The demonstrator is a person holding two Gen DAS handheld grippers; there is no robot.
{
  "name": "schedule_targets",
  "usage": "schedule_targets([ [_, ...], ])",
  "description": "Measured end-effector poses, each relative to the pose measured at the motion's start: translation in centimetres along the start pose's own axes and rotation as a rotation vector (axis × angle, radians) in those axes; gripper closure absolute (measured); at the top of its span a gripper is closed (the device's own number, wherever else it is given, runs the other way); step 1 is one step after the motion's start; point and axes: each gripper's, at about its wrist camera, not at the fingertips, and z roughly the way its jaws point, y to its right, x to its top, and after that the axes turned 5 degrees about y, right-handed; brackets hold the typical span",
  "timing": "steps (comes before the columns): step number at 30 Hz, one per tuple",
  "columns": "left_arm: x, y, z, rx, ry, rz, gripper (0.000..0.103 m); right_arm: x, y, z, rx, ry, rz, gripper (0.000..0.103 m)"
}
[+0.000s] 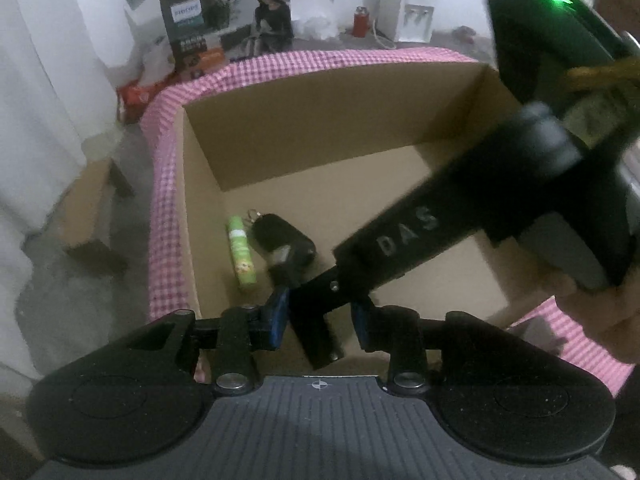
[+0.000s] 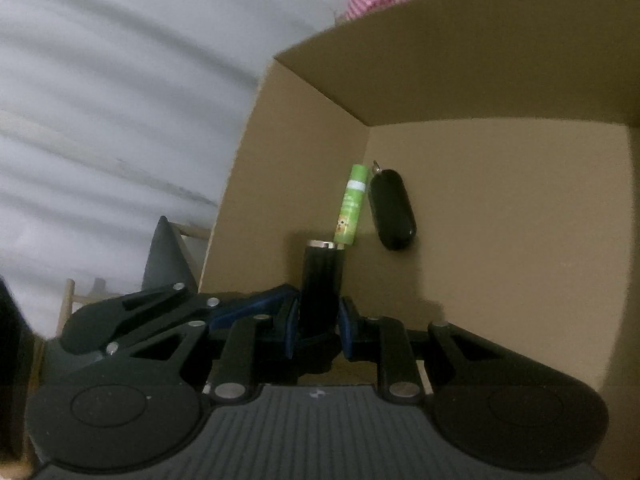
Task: Organize rigid objects
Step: 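Carry the black cylinder with the right gripper into the box, then open the right gripper to release the cylinder in the box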
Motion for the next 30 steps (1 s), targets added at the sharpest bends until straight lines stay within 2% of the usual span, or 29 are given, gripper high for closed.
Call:
schedule_targets([
  [2,0.0,-0.1,-0.1,-0.007,0.008,-0.003,0.063,0.4,0.1,0.6,0.007,-0.01,0.006,0.079],
  [9,0.1,-0.5,-1.7,-0.036,0.041,-0.055,0.059,0.2,0.7,0.4,0.041,-0.007,0.048,0.079],
  [13,-0.4,-0.4,-3.8,-0.048,0.105,-0.069,0.057,-0.3,0.4,-1.7,0.078,0.053,0.045,0.079],
  [17,-1.3,-0.1,-6.9,-0.083,0.181,-0.09,0.053,-2.0,0.1,-5.7,0.118,0.139,0.04,0.078],
  [18,-1.7,0.0,-7.7,-0.092,0.201,-0.092,0.053,-2.6,-0.1,-6.7,0.125,0.16,0.033,0.077],
  [20,-2.4,0.6,-9.0,-0.108,0.232,-0.088,0.051,-4.0,-0.5,-8.9,0.139,0.207,0.012,0.067],
  [21,-2.9,0.9,-9.7,-0.117,0.246,-0.084,0.05,-5.0,-0.8,-10.0,0.143,0.234,-0.001,0.053],
  [22,-3.2,1.2,-10.1,-0.126,0.258,-0.08,0.049,-5.6,-1.1,-10.8,0.146,0.257,-0.012,0.047],
  [26,-5.3,2.6,-11.3,-0.157,0.285,-0.066,0.046,-9.5,-1.9,-14.1,0.158,0.341,-0.066,0.047],
  [30,-7.4,3.8,-10.8,-0.209,0.253,-0.058,0.043,-13.8,-1.9,-15.9,0.158,0.394,-0.086,0.047],
])
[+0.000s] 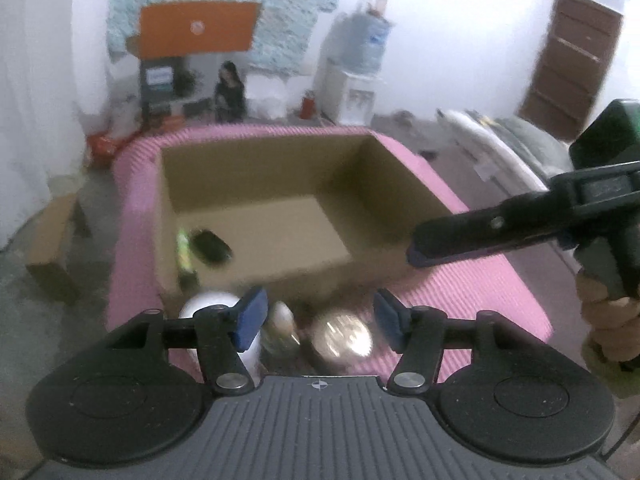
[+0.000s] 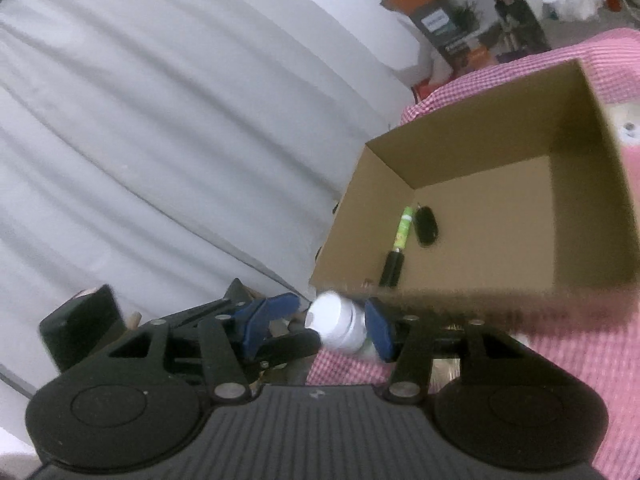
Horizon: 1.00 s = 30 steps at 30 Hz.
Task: Organize rigid objects
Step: 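Move the right gripper to the purple lid and grasp its rim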
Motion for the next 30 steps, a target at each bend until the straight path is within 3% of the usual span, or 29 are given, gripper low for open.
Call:
schedule_targets([
  [8,-5.6,2.1,2.7,-0.086,-0.161,0.002,0.039,-6.1,1.5,-2.9,-0.042,0.02,0.054,0.047],
  [14,-7.9,3.1,3.9,-0.078,-0.232,0.035,0.039,-9.2,2.8,-2.1,-0.181,0.008,0.029,0.048],
  [19,-8.8,3.1,5.7,-0.055,-0.277,0.028,0.039,-10.6,4.5,-0.5,-0.25,-0.024,0.019,0.05],
  [24,-9.4,3.4,6.8,-0.044,-0.29,0.037,0.039,-10.8,5.2,1.7,-0.343,-0.05,-0.07,0.057],
  [30,-9.5,4.2,8.0,-0.052,-0.297,0.042,0.039,-10.6,6.1,3.7,-0.374,-0.091,-0.125,0.066],
])
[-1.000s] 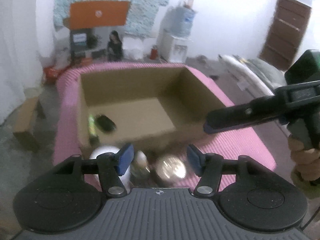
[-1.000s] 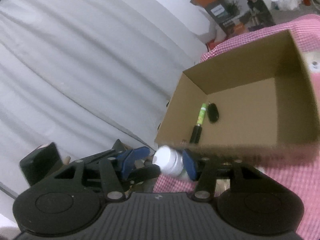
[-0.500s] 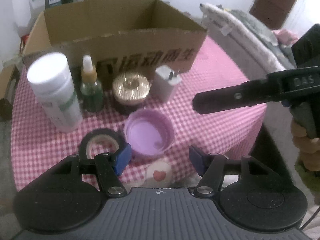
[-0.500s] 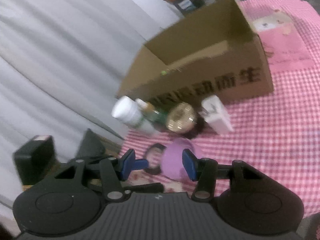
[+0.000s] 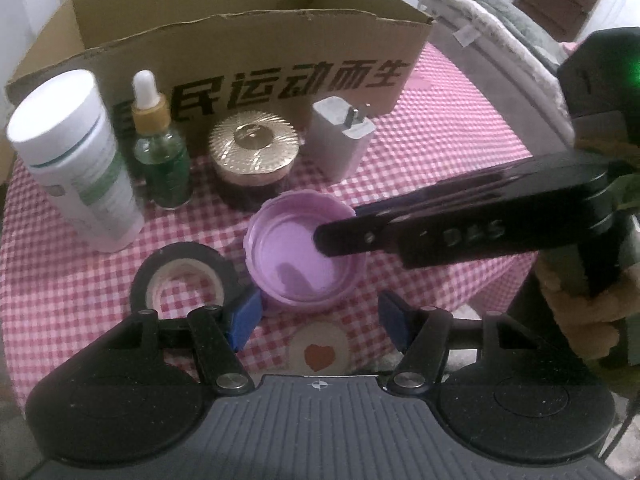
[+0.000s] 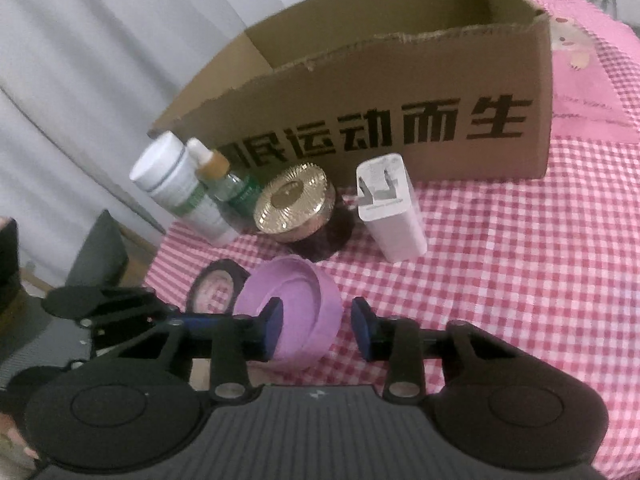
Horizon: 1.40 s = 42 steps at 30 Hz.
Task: Organize rigid objects
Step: 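Move the right gripper to the purple lid and grasp its rim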
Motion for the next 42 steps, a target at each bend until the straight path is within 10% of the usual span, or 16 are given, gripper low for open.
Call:
schedule_targets([
  [11,1.0,3.5,2.2,-0.084,0.006,0.095,0.039,-1.4,2.4,-2.8,-0.088,0.031,0.027,0.067],
  [22,0.7,5.7,2.8,0.068,0.061,0.317,0.029,-1.6,3.3,-3.5,-0.08,0.046,0.078,0.067],
  [42,1.4,5.8,4.6,0.102,0.06,0.284,0.031,-1.3,3.2,-2.2,-0.085,0.047,0.036,0.073],
])
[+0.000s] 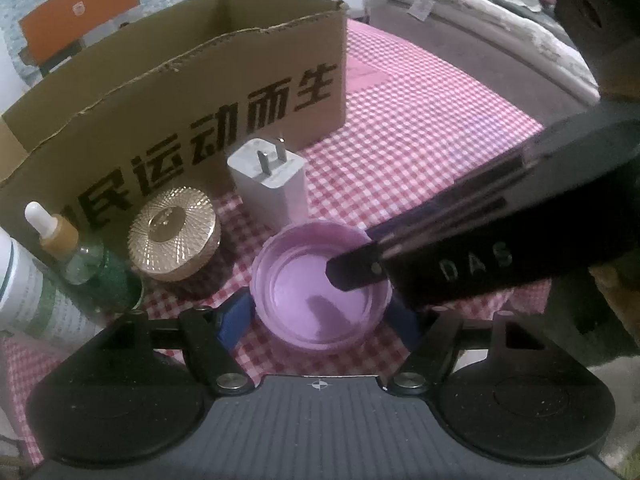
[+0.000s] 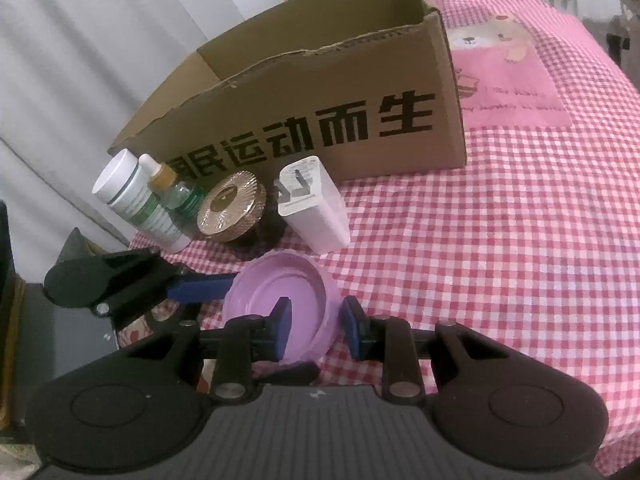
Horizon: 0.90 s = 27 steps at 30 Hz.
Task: Organize rigid objects
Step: 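Move the right gripper to the purple lid and grasp its rim, then lift the purple lid with the right gripper and carry it over the box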
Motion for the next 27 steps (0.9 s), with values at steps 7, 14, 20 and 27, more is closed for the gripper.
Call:
schedule_targets([
  [7,0.0,0.3,-0.4,0.019,0.0,0.006,0.031,0.0,0.2,-0.4,0.01,0.005,0.018,0.072],
  [14,0.1,0.4,-1.1,0.026,0.008,0.0,0.031,0.0,-0.4,-1.2,0.005,0.017,0.02,0.072],
  [20,0.0,0.3,-1.8,0.03,0.023,0.0,0.031,0.0,-0.9,-1.8,-0.001,0.028,0.02,0.072],
  [27,-0.2,0.4,-2.9,0.038,0.05,-0.003,0.031,-0.3,-1.7,-2.5,-0.008,0.045,0.009,0.072],
])
